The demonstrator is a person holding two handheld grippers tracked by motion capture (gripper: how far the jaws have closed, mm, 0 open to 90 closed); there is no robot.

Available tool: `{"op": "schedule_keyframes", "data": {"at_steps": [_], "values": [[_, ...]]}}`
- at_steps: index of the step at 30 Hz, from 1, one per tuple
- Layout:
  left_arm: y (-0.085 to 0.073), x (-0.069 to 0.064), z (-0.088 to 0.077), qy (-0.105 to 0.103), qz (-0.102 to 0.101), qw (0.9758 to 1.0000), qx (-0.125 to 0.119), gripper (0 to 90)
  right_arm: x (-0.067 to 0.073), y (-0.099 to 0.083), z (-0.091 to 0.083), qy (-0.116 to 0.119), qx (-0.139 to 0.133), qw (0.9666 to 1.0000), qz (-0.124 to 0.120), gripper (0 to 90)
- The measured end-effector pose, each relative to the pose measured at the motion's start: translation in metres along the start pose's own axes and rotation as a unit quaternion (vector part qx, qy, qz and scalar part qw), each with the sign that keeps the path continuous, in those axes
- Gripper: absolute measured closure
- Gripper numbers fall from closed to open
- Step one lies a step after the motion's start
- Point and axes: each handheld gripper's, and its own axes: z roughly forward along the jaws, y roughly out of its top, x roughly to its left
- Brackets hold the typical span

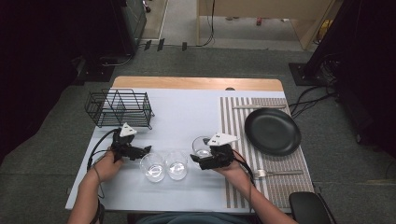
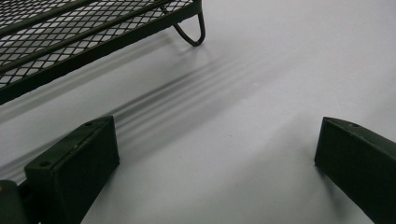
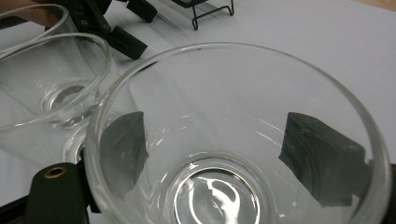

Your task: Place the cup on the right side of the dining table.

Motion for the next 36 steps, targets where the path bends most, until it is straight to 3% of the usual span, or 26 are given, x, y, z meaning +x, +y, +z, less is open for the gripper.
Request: {"op": "schedule_keyframes", "data": {"at_steps": [36], "values": [[0.000, 0.000, 0.000, 0.000, 0.000, 1.0000, 0.000, 0.0, -0.016, 0.006, 0.000, -0.013, -0.004, 0.9999, 0.011, 19.7]]}}
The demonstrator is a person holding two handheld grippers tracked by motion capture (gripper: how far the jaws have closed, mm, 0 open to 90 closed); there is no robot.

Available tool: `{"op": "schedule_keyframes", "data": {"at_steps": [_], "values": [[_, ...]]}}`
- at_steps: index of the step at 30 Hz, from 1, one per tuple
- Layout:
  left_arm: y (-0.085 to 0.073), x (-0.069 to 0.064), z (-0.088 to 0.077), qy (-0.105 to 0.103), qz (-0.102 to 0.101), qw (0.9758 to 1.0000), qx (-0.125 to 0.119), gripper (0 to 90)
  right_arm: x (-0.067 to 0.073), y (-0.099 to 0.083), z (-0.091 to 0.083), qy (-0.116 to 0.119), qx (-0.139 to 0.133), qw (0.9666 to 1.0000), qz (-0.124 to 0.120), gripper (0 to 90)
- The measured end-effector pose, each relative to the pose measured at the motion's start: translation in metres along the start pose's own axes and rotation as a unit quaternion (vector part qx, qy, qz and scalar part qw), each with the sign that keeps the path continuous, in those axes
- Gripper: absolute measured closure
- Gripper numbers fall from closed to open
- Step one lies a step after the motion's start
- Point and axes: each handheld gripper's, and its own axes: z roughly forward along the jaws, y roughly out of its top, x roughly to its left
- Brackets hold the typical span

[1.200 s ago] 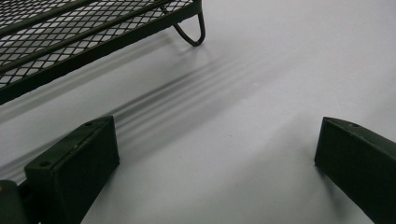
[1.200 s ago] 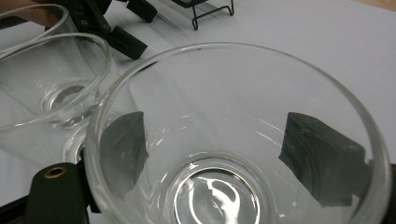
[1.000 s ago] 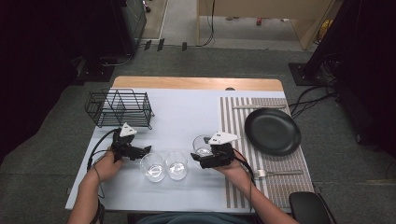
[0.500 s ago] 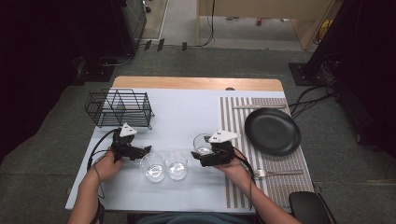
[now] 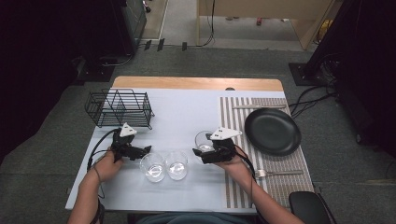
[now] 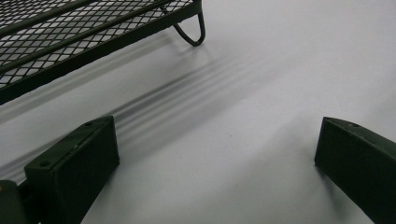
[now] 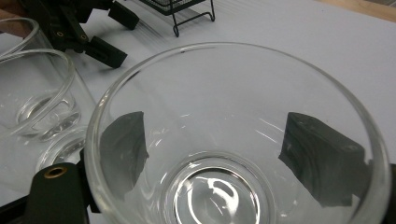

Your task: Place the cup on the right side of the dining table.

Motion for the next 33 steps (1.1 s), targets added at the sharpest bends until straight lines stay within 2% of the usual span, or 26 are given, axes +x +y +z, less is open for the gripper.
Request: {"op": "schedule_keyframes", "data": {"at_steps": [33], "values": [[0.000, 0.000, 0.000, 0.000, 0.000, 1.0000, 0.000, 0.0, -0.012, 0.007, 0.003, -0.012, 0.000, 0.9999, -0.004, 19.7]]}}
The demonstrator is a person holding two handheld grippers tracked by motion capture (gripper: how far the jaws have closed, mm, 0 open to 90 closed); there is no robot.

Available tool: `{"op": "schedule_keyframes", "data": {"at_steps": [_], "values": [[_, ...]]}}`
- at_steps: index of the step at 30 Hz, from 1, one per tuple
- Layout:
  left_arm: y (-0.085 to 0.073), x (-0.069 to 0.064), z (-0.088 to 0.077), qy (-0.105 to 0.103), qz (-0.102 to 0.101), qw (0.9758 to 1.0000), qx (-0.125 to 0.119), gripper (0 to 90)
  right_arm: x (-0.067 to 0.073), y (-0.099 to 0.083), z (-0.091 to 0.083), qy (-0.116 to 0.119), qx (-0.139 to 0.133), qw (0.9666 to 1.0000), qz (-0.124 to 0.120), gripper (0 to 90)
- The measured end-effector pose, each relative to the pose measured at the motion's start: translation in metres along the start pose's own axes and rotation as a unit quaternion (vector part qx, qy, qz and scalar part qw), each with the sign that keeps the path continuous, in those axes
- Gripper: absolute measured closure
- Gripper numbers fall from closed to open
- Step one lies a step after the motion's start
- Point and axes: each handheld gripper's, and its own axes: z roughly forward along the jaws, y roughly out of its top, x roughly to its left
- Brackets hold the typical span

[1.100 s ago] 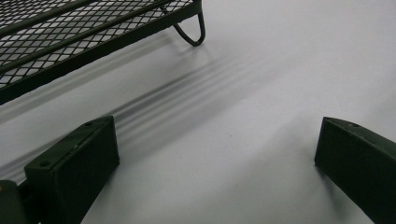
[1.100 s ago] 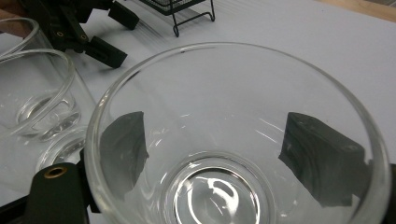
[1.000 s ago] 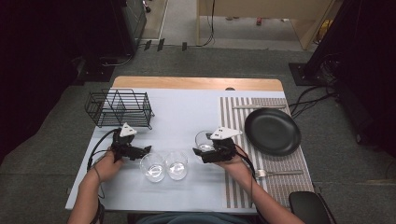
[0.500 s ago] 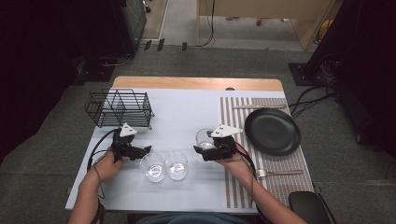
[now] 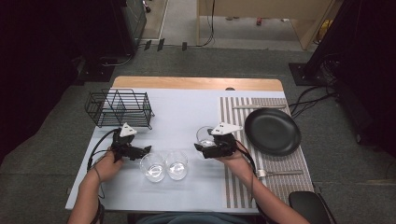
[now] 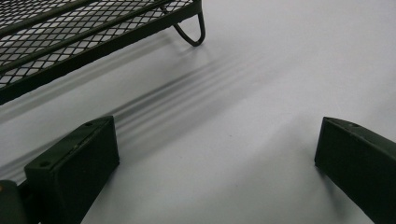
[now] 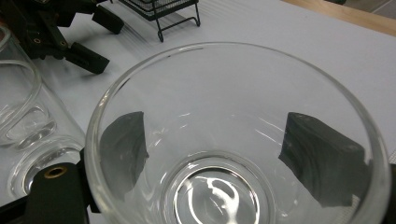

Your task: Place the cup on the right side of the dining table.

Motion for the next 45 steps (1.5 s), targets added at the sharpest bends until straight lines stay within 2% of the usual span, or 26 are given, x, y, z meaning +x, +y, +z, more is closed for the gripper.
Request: {"op": "schedule_keyframes", "data": {"at_steps": [9, 29, 45], "values": [[0.000, 0.000, 0.000, 0.000, 0.000, 1.0000, 0.000, 0.0, -0.004, 0.003, 0.001, -0.001, -0.002, 1.0000, 0.004, 19.7], [0.000, 0.000, 0.000, 0.000, 0.000, 1.0000, 0.000, 0.0, -0.011, 0.004, 0.008, -0.007, 0.003, 1.0000, -0.004, 19.7], [0.000, 0.000, 0.000, 0.000, 0.000, 1.0000, 0.000, 0.0, -0.024, 0.007, 0.013, -0.012, 0.007, 0.9999, 0.011, 19.7]]}}
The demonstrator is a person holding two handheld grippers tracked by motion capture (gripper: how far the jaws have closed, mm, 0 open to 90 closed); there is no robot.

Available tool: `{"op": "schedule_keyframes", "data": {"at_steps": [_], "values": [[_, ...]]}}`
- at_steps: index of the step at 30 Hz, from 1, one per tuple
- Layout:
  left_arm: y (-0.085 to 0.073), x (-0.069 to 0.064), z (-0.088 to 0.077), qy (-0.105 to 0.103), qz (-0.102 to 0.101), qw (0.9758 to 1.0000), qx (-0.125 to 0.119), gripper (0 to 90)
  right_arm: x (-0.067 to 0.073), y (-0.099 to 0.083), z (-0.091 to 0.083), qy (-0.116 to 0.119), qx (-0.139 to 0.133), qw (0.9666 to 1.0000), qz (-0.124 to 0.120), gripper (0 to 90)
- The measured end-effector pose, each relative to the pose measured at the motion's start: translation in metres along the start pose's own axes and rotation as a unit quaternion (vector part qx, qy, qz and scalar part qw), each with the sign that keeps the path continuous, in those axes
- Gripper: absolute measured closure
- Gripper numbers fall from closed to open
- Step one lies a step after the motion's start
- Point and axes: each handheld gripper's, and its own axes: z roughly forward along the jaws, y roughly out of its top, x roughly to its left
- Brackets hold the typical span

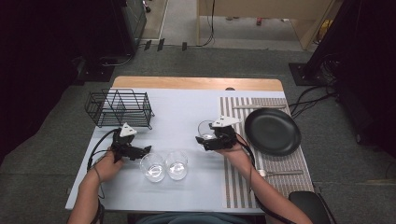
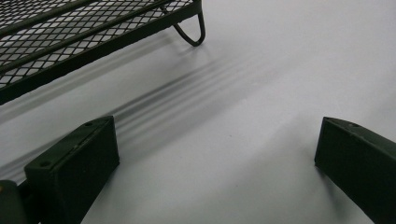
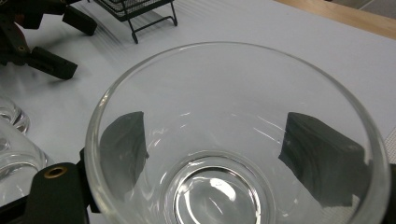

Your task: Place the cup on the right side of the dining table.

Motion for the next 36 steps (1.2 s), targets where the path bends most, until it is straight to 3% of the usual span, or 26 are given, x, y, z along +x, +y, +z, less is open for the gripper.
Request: {"op": "schedule_keyframes", "data": {"at_steps": [36], "values": [[0.000, 0.000, 0.000, 0.000, 0.000, 1.0000, 0.000, 0.0, -0.021, 0.007, 0.008, -0.012, -0.002, 0.9998, 0.016, 19.7]]}}
